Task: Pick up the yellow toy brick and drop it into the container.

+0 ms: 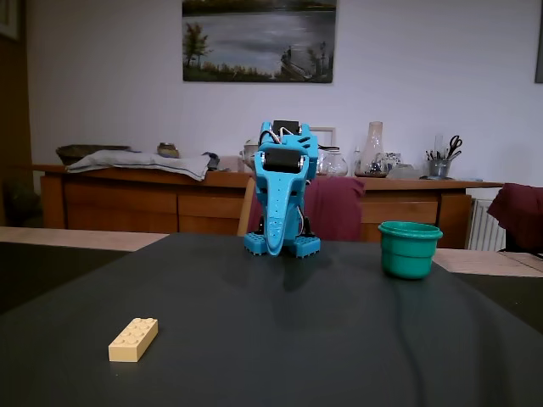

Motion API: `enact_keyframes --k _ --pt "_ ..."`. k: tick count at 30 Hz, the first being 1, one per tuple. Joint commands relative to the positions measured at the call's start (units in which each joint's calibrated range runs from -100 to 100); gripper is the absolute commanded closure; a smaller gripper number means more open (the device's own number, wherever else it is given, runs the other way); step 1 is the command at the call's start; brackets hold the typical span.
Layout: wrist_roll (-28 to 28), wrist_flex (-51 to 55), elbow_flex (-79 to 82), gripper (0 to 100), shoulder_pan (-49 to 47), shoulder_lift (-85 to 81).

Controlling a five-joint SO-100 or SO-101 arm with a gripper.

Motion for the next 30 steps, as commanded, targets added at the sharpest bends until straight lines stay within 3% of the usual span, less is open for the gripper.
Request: enact_keyframes --k 1,22,30 --pt "0.00 -0.63 0.18 100 -0.02 -0.35" --pt "-0.26 -0.63 -0.09 100 -0.09 -0.35" --pt "-0.83 4.88 -12.99 100 -0.33 3.95"
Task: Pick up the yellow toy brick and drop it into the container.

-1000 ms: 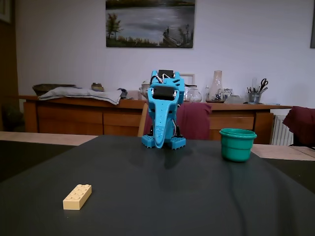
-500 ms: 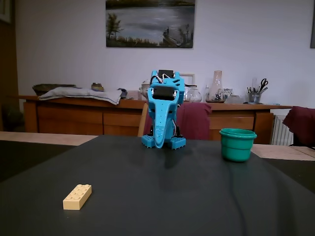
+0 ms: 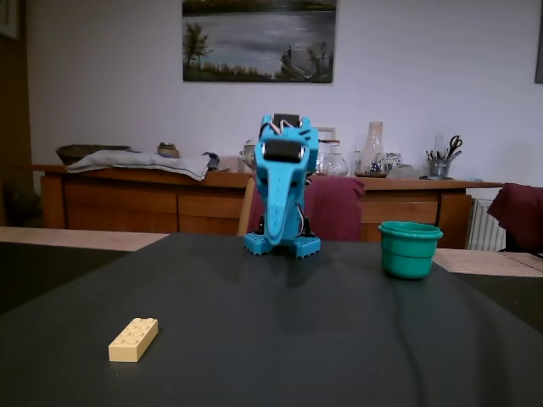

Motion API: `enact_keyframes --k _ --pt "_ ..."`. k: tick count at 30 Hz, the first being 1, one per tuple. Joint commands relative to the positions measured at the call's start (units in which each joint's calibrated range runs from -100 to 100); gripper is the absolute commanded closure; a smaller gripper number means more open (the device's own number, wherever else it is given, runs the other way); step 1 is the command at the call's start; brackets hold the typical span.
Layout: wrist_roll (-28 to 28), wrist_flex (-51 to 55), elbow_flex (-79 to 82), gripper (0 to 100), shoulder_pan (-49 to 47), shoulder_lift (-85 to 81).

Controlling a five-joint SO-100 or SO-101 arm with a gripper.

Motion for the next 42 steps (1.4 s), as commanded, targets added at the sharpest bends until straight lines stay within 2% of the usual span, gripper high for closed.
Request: enact_keyframes --k 1,15,21,25,35,42 --pt "-1.20 0.92 -9.00 100 -0.25 5.21" --pt "-1.25 0.21 -50.78 100 0.37 54.87" --pt "4.24 0.03 -60.44 100 0.44 70.21" --pt "8.79 -2.63 -61.43 100 1.76 76.62" --pt "27.45 -9.03 -61.43 100 7.10 84.89" --pt "47.89 -8.85 -60.71 100 10.97 85.39"
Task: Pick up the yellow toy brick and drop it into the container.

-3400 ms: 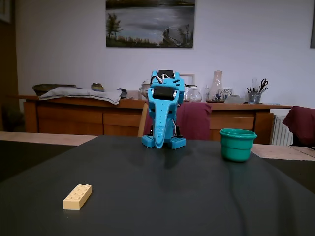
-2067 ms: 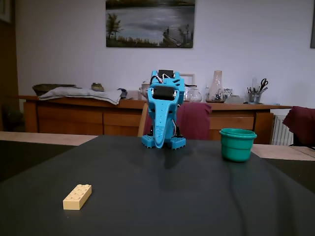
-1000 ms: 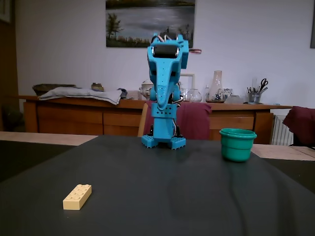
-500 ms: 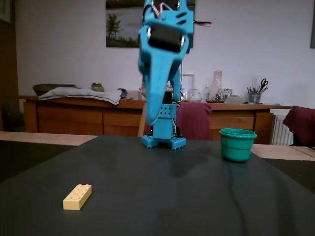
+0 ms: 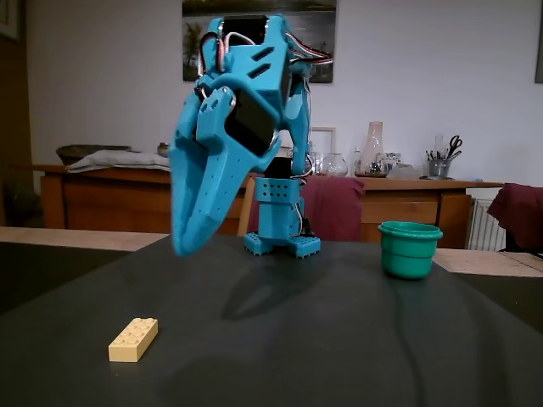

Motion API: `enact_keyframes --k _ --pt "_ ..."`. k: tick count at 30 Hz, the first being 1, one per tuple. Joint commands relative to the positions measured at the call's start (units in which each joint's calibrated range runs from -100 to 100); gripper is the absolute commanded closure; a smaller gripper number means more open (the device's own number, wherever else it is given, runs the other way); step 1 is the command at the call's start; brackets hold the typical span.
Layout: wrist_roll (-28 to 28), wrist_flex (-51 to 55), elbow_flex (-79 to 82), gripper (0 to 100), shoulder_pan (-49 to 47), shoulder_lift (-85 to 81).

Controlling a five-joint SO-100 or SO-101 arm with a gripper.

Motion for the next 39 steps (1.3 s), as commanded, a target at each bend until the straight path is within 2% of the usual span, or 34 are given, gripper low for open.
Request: enact_keyframes --k 1,4,6,17,24,29,36,39 --pt "8.57 -0.40 -2.17 100 2.15 -0.54" --pt "14.69 -0.49 -2.17 100 3.55 0.05" --pt "16.89 -0.49 -1.99 100 4.01 0.31" --pt "18.45 -0.58 -1.36 100 3.47 3.17" --pt "19.34 -11.42 -1.36 100 5.71 10.51" --pt "21.12 -13.55 -1.36 100 7.03 12.70" --pt "21.49 -13.29 -1.27 80 7.03 13.04" --pt "22.27 -12.84 -1.18 77 7.11 13.04"
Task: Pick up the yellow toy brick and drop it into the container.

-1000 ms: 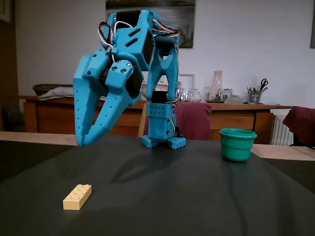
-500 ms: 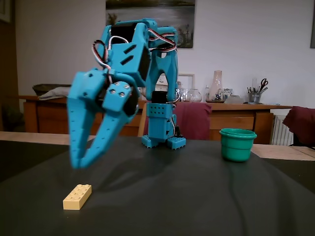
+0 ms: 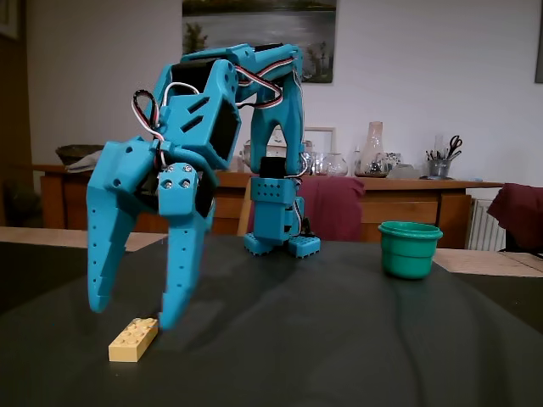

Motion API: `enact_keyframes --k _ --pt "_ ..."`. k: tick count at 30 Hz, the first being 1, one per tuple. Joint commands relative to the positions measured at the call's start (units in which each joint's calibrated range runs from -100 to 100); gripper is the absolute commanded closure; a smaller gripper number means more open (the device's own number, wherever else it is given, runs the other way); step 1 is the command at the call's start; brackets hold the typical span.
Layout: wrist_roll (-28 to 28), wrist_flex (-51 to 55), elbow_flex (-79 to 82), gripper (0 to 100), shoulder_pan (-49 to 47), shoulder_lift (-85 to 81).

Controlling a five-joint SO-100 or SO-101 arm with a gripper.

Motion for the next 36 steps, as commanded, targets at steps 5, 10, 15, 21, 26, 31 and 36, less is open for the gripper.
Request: enact_keyframes --k 5,10,15,21,26,31,36 --pt "0.64 0.18 -1.09 77 1.12 -0.05" --pt "2.89 1.87 0.63 77 2.90 -0.05" --pt "2.89 1.87 1.44 77 3.36 -0.05" --pt "2.84 1.25 4.60 77 2.90 0.03" --pt "2.84 1.07 4.06 77 2.90 0.03" --pt "2.84 1.07 3.97 77 1.97 0.03" --pt "2.68 1.07 4.06 77 1.04 0.03"
